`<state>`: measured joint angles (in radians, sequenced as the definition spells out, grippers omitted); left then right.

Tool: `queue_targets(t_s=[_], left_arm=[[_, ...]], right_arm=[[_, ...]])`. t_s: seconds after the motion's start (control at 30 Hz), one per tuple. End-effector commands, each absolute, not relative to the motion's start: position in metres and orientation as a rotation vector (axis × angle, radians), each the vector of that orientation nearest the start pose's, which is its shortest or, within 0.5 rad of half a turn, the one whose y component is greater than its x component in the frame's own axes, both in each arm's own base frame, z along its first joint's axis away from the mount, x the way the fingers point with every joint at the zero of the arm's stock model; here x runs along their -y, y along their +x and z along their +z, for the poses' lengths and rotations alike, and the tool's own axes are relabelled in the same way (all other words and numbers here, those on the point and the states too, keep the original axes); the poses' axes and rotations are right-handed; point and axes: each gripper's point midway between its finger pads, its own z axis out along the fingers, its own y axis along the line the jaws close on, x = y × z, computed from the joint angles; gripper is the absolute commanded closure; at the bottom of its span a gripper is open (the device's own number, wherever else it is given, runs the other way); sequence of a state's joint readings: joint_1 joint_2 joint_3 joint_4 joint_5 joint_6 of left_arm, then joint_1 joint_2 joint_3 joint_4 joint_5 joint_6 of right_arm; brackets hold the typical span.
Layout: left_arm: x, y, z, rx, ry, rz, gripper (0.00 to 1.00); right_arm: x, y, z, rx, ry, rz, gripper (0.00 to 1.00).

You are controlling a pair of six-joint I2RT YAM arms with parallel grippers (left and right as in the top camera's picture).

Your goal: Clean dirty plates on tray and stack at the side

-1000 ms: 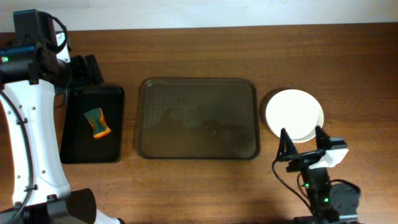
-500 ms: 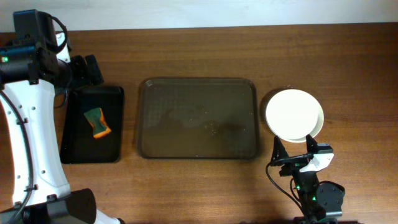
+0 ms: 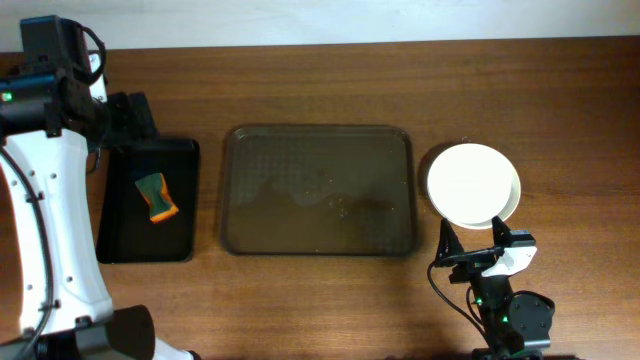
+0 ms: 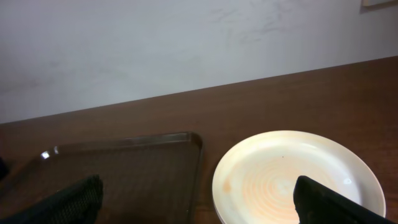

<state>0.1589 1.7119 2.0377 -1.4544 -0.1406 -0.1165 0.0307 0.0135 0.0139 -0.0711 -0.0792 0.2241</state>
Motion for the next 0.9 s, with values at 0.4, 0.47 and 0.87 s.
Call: queue_targets(t_s=[0.4,0.47,0.87], left_arm=[[-0.015,0.259,0.289,-1.649,0.012,0.118,0.0],[-0.007,0.25,0.262,-1.571,0.063,0.125,0.0],[-0.003,0.246,0.156,-1.639,0.236,0.243,0.0]], right_arm=[[-0.023,0.245,0.158,-1.644,0.087,0.26,0.02],[-0.023,0.245,0.158,-1.644,0.087,0.26,0.02],[-0.023,0.245,0.158,-1.644,0.087,0.26,0.02]])
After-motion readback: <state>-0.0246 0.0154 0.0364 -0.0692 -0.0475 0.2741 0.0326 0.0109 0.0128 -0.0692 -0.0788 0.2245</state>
